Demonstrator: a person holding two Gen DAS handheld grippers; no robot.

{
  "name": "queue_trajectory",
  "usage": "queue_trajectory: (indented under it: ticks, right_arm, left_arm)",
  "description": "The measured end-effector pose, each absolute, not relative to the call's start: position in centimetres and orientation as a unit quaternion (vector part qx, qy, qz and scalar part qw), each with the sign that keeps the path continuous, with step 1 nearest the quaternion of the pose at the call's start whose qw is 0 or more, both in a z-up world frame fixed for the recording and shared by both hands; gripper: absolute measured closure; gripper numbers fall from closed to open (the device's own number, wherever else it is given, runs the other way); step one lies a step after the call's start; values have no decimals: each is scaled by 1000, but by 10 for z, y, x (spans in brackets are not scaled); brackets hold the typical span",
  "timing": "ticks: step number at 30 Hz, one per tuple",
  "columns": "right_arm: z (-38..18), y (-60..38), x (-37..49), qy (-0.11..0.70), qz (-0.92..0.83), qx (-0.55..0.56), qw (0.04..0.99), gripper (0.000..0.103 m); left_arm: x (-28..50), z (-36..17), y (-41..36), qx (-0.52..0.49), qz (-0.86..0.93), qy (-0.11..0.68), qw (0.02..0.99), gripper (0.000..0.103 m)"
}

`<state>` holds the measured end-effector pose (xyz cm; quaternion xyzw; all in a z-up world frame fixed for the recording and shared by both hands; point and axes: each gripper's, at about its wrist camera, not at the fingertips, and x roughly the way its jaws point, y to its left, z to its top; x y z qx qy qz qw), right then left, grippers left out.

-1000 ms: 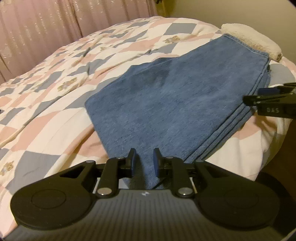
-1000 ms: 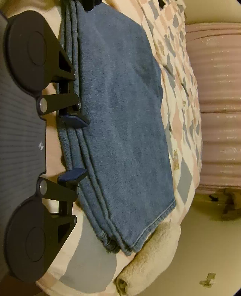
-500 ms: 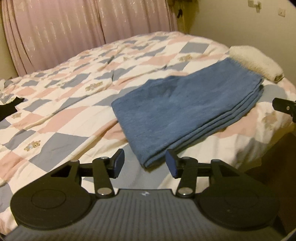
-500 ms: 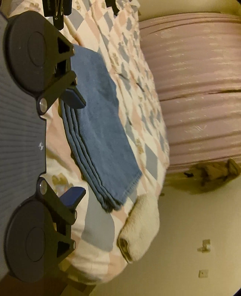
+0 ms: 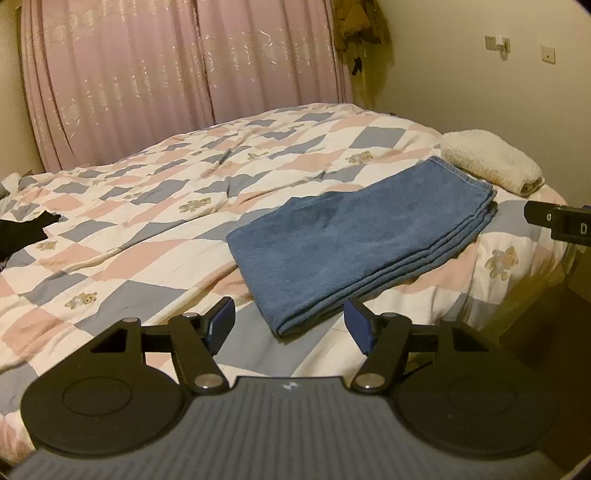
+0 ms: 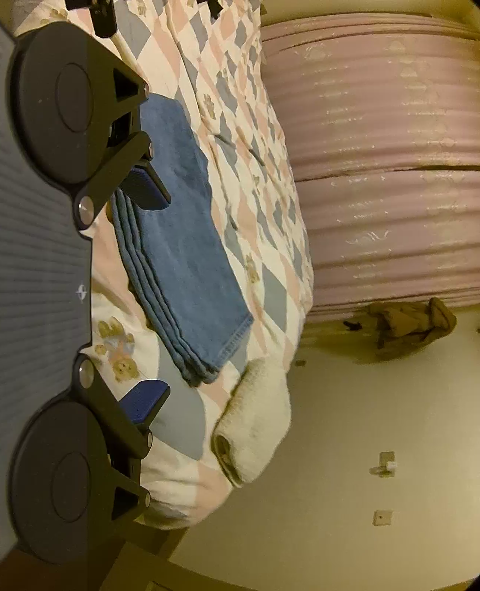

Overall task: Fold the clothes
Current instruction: 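Pull both grippers back from the folded jeans stack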

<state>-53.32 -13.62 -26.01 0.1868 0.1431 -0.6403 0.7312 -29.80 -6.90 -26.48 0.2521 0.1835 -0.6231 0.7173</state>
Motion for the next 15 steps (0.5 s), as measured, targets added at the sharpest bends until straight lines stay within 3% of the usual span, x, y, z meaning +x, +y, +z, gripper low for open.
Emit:
queue_trajectory:
  ticks: [15]
  right_arm:
    - [-264,-149,-526,159,-636,190,730,0]
  left_arm:
    - [-283,-266,-79,250,-612,197,724,34]
